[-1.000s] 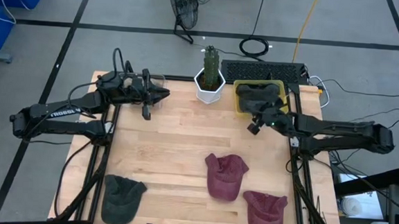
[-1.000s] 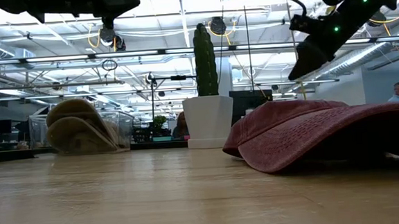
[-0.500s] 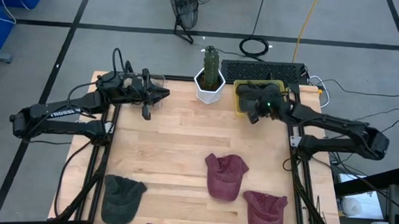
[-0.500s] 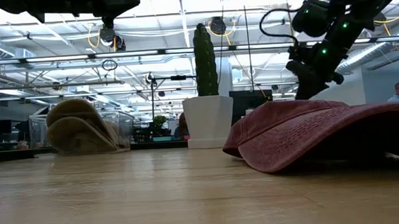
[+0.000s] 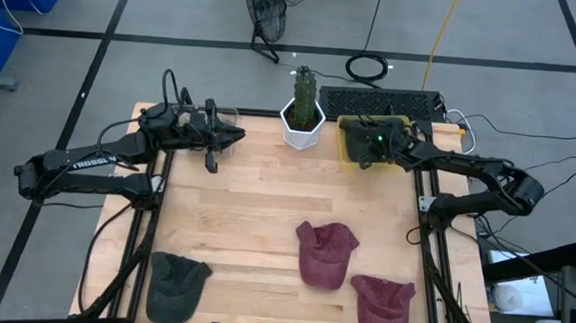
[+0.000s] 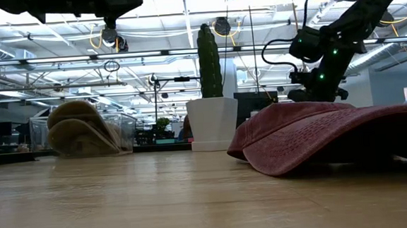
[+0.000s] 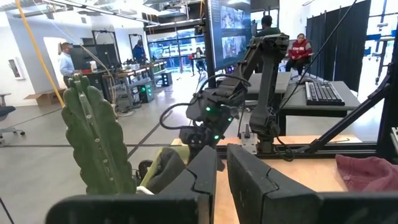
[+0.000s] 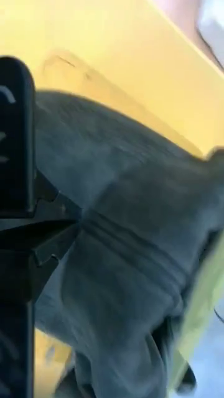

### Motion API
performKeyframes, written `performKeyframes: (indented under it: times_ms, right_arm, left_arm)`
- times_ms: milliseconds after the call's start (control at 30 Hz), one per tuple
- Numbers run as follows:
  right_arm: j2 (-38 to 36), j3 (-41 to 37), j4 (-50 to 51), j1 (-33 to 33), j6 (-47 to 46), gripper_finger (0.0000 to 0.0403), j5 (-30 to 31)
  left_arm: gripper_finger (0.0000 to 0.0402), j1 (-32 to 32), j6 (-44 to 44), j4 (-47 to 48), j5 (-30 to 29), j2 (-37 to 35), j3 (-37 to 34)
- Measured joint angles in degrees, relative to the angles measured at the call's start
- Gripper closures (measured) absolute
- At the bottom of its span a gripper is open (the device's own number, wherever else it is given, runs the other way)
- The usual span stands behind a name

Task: Pick & Place hat
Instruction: Put the right black cap into the yellow bin, then put the left red cap into the transparent bin

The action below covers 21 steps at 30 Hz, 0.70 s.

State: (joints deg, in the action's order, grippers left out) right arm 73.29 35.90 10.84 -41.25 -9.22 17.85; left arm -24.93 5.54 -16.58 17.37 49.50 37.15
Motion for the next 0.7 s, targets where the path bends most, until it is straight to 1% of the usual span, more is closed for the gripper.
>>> performKeyframes:
  times_ms: [67,233,367,633,700]
  right_arm:
    - [0.1,0.0,-0.9,-0.5,1.1,0.0399,1.3]
    - [-2.2,-0.1,-0.8,-0.6,2.2,0.0399,1.3]
    - [-6.1,-0.1,0.0,0.3,1.5,0.0399,-1.6]
    - [-13.3,-0.1,4.8,4.6,-1.0,0.0399,-1.7]
    - [-14.7,-0.1,5.1,6.4,-1.6,0.0399,-2.7]
  left_arm:
    - [0.0355,0.0,0.0,0.0,0.0,0.0,0.0]
    - [0.0355,0.0,0.2,0.4,0.0,0.0,0.0]
    - [0.0355,0.0,0.0,0.5,0.0,0.0,0.0]
    - [0.0355,0.0,-0.7,0.5,0.0,0.0,0.0]
    - [0.0355,0.0,-0.7,0.5,0.0,0.0,0.0]
